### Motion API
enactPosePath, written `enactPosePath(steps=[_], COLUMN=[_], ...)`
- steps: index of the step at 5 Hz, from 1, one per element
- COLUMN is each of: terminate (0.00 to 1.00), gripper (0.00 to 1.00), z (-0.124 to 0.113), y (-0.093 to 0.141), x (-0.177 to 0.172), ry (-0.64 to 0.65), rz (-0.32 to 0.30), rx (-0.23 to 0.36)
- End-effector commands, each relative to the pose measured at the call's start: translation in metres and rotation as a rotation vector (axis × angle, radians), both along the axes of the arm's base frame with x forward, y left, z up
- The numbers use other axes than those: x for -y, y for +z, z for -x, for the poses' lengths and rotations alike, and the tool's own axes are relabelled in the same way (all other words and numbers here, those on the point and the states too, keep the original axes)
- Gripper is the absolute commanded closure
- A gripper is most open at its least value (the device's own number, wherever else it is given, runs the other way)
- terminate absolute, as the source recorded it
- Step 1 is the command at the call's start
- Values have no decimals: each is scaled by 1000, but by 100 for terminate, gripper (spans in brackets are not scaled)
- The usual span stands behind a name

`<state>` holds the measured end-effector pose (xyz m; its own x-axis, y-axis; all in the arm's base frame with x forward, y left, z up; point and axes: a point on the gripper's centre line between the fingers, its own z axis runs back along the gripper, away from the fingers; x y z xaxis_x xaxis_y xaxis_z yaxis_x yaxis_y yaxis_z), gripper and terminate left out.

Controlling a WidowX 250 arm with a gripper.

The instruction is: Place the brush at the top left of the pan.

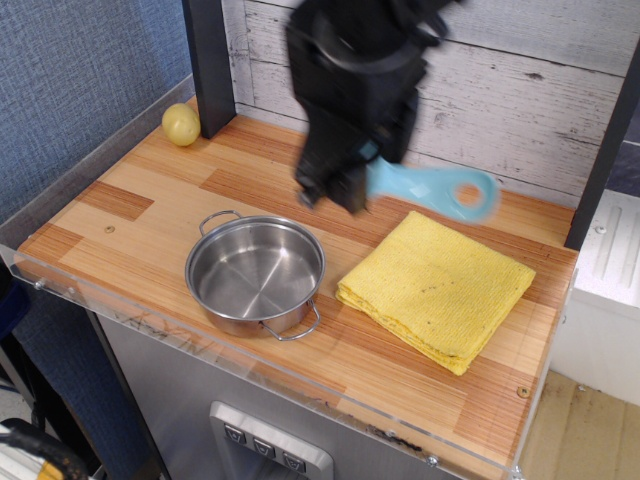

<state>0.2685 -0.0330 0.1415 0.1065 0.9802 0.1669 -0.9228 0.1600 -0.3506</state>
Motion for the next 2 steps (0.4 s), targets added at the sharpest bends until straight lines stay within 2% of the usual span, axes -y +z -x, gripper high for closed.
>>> enactPosePath(steps=[1, 2], terminate=[0, 0], gripper=[100, 100], z=[-37, -56], y=[20, 9], x=[-47, -73], ry=[35, 65], rz=[1, -11], rx=[53, 29])
